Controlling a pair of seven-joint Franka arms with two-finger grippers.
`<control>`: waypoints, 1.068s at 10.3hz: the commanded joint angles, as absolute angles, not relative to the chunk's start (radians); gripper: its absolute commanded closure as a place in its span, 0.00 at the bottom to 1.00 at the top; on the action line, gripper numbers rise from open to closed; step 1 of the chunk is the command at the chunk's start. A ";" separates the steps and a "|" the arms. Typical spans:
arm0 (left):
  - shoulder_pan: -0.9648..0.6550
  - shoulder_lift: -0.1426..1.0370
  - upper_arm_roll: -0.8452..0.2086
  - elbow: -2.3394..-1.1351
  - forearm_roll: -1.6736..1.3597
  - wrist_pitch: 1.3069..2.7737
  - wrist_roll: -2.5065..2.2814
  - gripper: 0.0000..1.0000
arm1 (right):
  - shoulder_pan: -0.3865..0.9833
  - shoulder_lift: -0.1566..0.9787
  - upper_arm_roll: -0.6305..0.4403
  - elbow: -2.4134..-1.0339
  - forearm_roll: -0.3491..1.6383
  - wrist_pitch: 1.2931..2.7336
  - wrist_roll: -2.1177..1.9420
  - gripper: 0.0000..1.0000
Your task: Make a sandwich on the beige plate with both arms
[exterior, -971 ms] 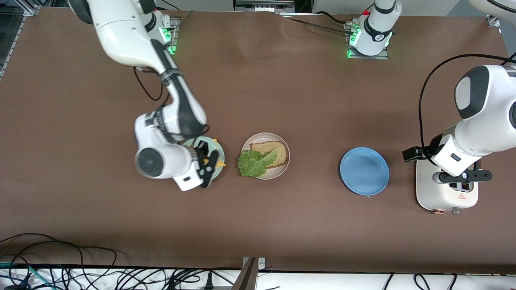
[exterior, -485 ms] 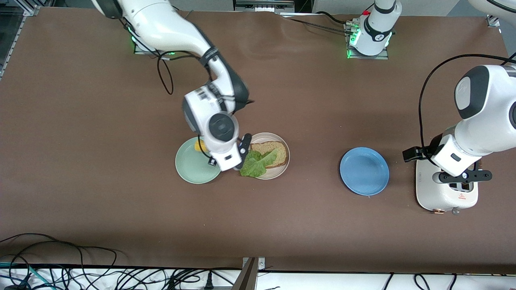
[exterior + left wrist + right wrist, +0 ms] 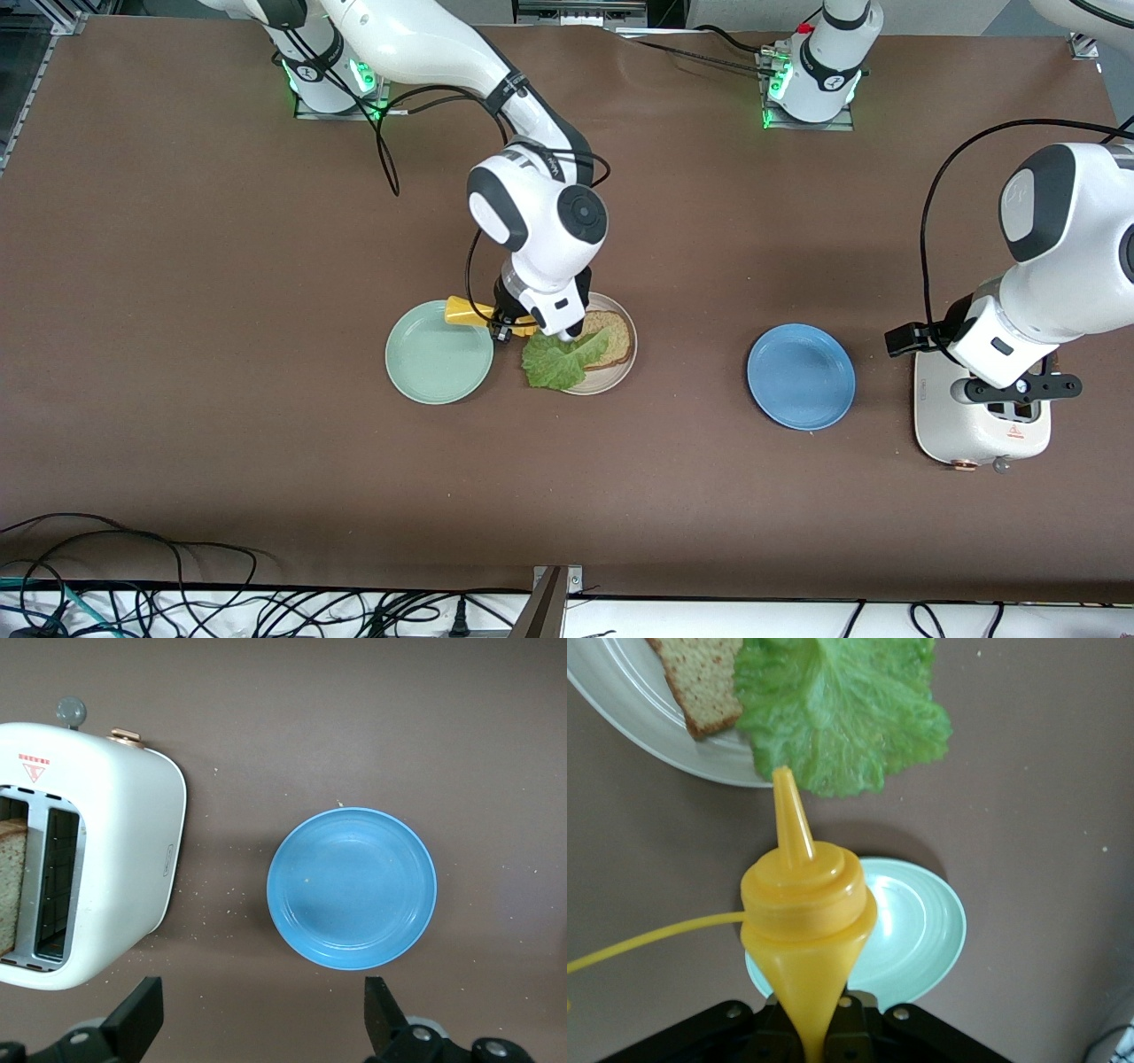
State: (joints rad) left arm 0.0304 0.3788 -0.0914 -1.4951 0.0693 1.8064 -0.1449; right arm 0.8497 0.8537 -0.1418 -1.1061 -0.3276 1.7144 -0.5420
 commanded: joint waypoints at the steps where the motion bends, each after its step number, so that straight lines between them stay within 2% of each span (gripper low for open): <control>1: 0.035 0.385 -0.092 -1.474 0.057 1.789 -0.130 0.00 | 0.881 0.847 -0.169 -1.098 -0.376 1.658 -0.494 1.00; 7: 0.035 0.385 -0.092 -1.474 0.057 1.789 -0.130 0.00 | 0.882 0.844 -0.190 -1.097 -0.388 1.615 -0.520 1.00; 9: 0.035 0.385 -0.092 -1.474 0.057 1.789 -0.132 0.00 | 0.868 0.784 -0.224 -1.100 -0.374 1.591 -0.613 1.00; 11: 0.035 0.385 -0.092 -1.474 0.057 1.789 -0.130 0.00 | 0.809 0.762 -0.235 -1.100 -0.280 1.560 -0.666 1.00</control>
State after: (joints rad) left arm 0.0304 0.3788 -0.0915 -1.4951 0.0693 1.8064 -0.1449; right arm 0.8454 0.7942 -0.2329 -1.0977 -0.3300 1.5940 -0.6166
